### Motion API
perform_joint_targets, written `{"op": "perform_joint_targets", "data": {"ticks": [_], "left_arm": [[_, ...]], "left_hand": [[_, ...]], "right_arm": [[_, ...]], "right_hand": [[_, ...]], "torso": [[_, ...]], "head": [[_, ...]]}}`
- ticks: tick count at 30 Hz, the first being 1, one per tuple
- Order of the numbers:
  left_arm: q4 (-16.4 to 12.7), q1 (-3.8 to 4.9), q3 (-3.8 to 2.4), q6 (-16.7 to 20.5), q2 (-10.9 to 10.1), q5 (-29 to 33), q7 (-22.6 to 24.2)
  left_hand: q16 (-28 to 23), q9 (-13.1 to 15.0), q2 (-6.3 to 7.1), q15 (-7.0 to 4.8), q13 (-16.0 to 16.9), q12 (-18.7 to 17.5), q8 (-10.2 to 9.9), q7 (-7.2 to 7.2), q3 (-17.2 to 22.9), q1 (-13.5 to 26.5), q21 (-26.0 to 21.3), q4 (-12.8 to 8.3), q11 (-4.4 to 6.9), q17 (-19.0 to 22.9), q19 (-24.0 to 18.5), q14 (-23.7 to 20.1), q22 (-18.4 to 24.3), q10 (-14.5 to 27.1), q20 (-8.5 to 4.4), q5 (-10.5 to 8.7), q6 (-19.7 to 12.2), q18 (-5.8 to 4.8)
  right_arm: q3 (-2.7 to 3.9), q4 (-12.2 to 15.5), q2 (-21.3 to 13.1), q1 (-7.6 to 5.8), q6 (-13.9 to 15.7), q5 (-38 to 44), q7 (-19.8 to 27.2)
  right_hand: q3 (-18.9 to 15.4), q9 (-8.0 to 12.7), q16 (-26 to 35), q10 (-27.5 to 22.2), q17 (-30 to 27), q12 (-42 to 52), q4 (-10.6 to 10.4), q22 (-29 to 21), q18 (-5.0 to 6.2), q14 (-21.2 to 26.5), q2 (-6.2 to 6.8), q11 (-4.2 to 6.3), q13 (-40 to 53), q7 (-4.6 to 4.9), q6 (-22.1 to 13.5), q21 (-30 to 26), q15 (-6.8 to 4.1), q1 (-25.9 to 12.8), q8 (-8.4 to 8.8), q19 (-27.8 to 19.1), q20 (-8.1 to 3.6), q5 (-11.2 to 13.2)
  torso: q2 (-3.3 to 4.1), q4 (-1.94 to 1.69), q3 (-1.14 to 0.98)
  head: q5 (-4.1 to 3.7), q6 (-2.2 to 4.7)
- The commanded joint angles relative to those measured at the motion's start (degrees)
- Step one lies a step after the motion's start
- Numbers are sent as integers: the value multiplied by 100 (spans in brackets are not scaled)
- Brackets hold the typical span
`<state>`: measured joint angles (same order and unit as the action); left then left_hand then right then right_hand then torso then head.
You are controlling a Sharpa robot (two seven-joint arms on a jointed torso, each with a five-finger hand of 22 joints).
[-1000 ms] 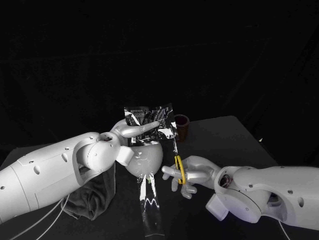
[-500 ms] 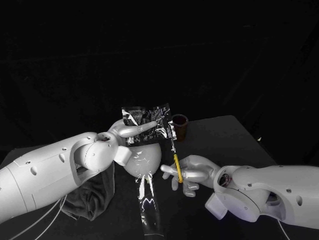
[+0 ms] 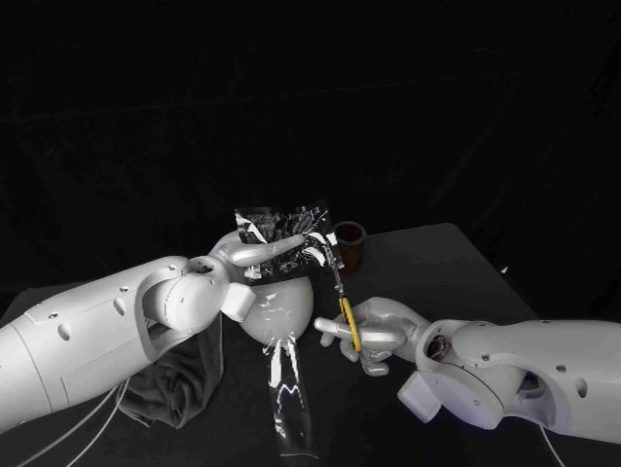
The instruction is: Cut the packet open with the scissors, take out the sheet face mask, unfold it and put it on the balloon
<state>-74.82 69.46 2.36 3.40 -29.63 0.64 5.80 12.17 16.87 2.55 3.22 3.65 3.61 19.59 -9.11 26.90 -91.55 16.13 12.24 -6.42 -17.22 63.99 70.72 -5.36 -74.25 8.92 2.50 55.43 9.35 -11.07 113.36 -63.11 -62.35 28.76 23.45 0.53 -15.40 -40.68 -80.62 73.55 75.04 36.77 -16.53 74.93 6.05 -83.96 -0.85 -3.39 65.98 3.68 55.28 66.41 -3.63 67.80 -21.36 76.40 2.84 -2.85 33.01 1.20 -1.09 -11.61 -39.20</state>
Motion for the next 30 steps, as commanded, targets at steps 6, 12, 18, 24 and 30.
{"op": "perform_joint_targets", "data": {"ticks": [6,12,18,24,30], "left_arm": [[-35,-2,4,-63,1,-83,-47],[-51,-2,4,-112,-2,-157,-51],[-78,-2,4,-247,-3,-326,-26],[-73,-2,4,-286,-6,-406,-25],[-31,-2,4,-281,-15,-427,-29]], "left_hand": [[7,185,-55,-21,3,11,25,-31,31,9,26,-7,88,-8,-18,1,1,-116,-1,33,26,108],[9,189,-51,-23,4,13,28,-30,45,19,29,-20,89,-14,-14,8,1,-122,-2,33,28,109],[12,194,-51,-25,5,16,33,-29,60,32,32,-31,91,-20,-9,16,1,-130,-3,33,31,110],[13,197,-52,-25,6,17,35,-28,67,41,34,-35,92,-23,-6,19,1,-134,-3,32,32,110],[18,204,-55,-29,8,22,41,-25,86,63,38,-48,95,-32,-1,31,1,-150,-4,32,36,110]], "right_arm": [[16,2,13,-17,56,-17,265],[18,-20,19,-22,80,-35,302],[21,-56,26,-42,36,-40,292],[22,-62,12,-70,-70,-14,256],[22,-40,-30,-82,-203,42,201]], "right_hand": [[-450,210,793,278,-677,-1336,-2,415,53,153,-115,185,-1590,247,-406,-801,158,8,455,-555,108,10],[-618,337,1294,-7,-1246,-1978,-9,278,125,458,-129,23,-2097,408,-549,-1197,301,-9,697,-835,244,9],[-638,372,1351,30,-1327,-2122,-9,251,148,494,-117,3,-2255,428,-553,-1273,316,-17,759,-883,281,9],[-634,398,1422,1,-1422,-2270,-13,212,172,555,-99,-22,-2398,448,-543,-1385,339,-36,804,-958,311,9],[-592,426,1527,-49,-1562,-2437,-17,156,202,649,-48,-52,-2566,476,-533,-1545,369,-72,856,-1065,342,9]], "torso": [[-1,1,0],[-1,2,0],[-2,0,-2],[0,5,1],[1,3,2]], "head": [[-13,17],[-18,18],[-10,20],[2,21],[5,11]]}}
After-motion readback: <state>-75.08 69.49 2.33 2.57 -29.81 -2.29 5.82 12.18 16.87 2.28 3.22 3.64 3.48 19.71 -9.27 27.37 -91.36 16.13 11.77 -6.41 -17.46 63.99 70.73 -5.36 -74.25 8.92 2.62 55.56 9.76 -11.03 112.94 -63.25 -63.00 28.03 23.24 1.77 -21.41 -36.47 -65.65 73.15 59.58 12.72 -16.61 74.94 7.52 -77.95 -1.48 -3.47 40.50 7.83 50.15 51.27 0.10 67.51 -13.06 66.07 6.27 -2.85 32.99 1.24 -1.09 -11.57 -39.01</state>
